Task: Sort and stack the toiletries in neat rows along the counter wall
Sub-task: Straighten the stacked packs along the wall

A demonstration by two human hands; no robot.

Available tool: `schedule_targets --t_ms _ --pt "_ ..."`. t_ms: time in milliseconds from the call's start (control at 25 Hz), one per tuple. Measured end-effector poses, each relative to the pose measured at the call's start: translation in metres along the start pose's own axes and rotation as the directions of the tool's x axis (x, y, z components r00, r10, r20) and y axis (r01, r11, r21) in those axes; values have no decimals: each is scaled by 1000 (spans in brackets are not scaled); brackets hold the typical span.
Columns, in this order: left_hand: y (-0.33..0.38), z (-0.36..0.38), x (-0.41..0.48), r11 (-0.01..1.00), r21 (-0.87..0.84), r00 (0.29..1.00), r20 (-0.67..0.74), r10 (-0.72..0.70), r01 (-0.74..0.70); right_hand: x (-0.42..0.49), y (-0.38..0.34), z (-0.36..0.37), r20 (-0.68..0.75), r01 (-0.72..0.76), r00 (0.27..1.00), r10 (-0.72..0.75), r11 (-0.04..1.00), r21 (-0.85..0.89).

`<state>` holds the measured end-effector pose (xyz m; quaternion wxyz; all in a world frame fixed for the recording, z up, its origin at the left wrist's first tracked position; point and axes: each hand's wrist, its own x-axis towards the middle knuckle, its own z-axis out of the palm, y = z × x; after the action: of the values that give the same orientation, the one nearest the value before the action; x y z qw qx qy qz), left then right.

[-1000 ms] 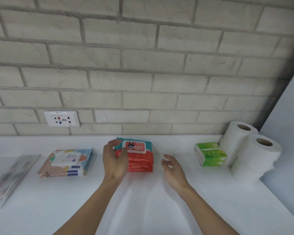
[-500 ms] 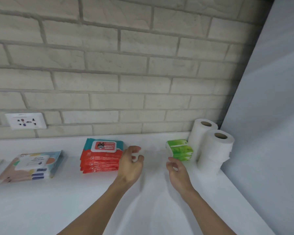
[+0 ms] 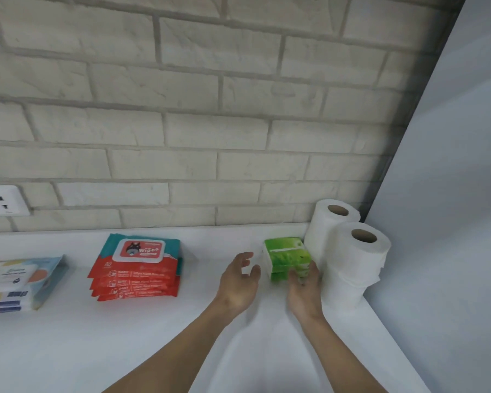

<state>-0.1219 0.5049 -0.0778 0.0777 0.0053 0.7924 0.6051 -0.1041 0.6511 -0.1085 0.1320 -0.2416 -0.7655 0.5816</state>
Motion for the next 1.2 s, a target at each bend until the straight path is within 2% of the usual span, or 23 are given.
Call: schedule_targets --t_ms 280,520,1200 --pt "-9 43 39 998 6 996 48 -70 69 34 11 12 -50 -6 999 6 1000 12" --pt "-18 54 54 999 34 1000 13 28 -28 43 24 11 -106 53 993 -60 996 -67" --pt "-43 -19 40 998 63 992 -122 29 -22 11 3 57 43 49 998 -46 995 -90"
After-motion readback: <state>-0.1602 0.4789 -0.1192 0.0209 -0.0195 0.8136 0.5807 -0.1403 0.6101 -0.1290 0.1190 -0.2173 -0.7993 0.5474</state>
